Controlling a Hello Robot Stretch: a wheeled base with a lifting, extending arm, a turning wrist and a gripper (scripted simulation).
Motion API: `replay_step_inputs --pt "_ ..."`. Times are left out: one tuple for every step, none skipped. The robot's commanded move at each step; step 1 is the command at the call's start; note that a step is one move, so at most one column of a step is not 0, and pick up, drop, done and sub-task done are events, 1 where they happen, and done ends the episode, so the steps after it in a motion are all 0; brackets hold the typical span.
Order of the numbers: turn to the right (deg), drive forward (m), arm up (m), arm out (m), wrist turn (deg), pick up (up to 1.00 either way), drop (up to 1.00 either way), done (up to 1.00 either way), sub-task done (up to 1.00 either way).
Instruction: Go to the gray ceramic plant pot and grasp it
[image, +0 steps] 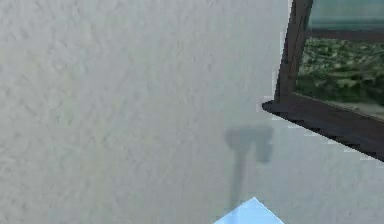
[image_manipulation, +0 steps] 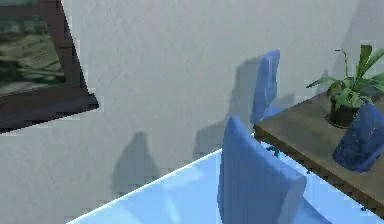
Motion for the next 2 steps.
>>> replay_step_inputs --pt "45.0 0.00 0.00 0.00 0.0 0.00 0.00 0.00 0.00" --pt "36.0 0.00 0.00 0.00 0.0 0.00 0.00 0.00 0.00"
